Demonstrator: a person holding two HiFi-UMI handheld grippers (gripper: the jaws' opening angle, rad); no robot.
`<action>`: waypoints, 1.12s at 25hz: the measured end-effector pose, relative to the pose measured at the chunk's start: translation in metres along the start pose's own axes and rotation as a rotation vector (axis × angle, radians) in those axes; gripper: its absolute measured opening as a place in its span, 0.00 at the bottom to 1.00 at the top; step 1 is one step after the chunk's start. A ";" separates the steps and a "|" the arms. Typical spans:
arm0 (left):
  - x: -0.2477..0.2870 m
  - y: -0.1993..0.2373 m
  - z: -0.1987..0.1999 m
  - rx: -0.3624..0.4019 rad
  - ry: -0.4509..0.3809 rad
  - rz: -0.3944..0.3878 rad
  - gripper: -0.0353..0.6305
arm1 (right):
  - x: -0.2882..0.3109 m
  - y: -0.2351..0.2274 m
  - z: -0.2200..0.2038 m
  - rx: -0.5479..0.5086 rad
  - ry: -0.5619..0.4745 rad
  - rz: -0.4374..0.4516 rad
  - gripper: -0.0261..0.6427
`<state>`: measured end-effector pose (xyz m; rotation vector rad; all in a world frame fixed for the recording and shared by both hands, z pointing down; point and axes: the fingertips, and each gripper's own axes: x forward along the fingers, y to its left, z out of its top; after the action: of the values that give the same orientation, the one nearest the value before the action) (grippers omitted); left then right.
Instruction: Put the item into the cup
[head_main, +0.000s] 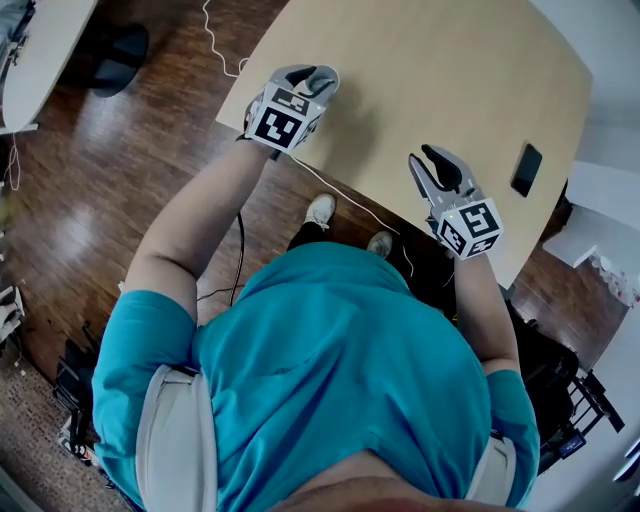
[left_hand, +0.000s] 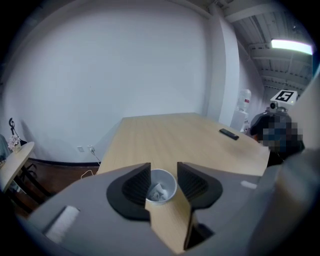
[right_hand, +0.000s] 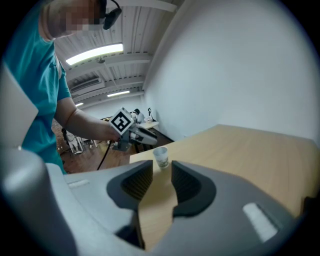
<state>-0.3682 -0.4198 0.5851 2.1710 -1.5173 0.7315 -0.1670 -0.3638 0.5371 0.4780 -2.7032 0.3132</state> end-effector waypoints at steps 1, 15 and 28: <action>-0.004 -0.002 0.003 -0.005 -0.023 -0.011 0.29 | 0.000 0.000 0.001 0.002 -0.001 -0.006 0.20; -0.096 -0.100 0.043 0.026 -0.287 -0.406 0.06 | -0.067 0.022 0.035 0.139 -0.100 -0.171 0.04; -0.171 -0.204 0.063 0.050 -0.386 -0.494 0.06 | -0.217 0.069 0.032 0.149 -0.230 -0.266 0.04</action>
<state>-0.2112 -0.2617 0.4255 2.6847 -1.0401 0.1949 -0.0142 -0.2474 0.4109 0.9608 -2.7993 0.4073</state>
